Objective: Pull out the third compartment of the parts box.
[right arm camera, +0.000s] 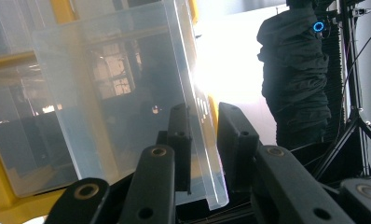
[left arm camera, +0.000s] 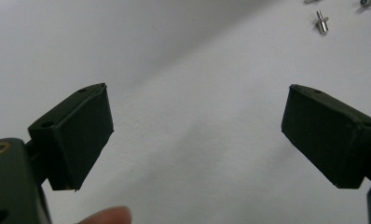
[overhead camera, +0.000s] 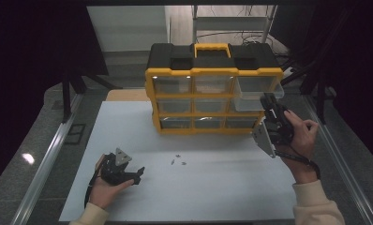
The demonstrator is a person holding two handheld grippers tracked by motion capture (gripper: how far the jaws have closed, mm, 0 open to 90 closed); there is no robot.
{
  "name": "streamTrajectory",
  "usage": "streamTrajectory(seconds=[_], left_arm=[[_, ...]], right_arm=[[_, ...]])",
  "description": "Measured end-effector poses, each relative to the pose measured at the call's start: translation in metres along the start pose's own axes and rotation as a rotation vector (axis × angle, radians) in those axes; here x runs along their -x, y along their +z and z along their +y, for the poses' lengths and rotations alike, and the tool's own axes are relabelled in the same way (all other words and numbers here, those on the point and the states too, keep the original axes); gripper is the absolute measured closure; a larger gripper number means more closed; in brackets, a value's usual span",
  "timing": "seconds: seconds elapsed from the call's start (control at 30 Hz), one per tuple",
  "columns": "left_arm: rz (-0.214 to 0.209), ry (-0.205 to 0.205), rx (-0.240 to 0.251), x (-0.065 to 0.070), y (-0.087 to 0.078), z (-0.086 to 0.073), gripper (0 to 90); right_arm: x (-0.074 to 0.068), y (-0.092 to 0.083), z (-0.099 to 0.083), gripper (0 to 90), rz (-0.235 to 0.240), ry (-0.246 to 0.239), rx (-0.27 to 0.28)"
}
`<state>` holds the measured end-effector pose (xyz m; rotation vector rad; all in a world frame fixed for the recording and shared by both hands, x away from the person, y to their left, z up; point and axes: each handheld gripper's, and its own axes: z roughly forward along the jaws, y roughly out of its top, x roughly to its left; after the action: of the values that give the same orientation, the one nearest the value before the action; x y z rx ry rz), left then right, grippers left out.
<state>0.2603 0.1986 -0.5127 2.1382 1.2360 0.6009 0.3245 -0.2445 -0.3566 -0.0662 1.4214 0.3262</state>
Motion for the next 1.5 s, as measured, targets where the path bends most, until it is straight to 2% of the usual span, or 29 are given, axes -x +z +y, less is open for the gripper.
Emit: streamTrajectory(seconds=[1.5], left_arm=[[0.000, 0.005, 0.000, 0.001, 0.000, 0.001, 9.6]], right_arm=[[0.002, -0.020, 0.004, 74.9, -0.015, 0.015, 0.005]])
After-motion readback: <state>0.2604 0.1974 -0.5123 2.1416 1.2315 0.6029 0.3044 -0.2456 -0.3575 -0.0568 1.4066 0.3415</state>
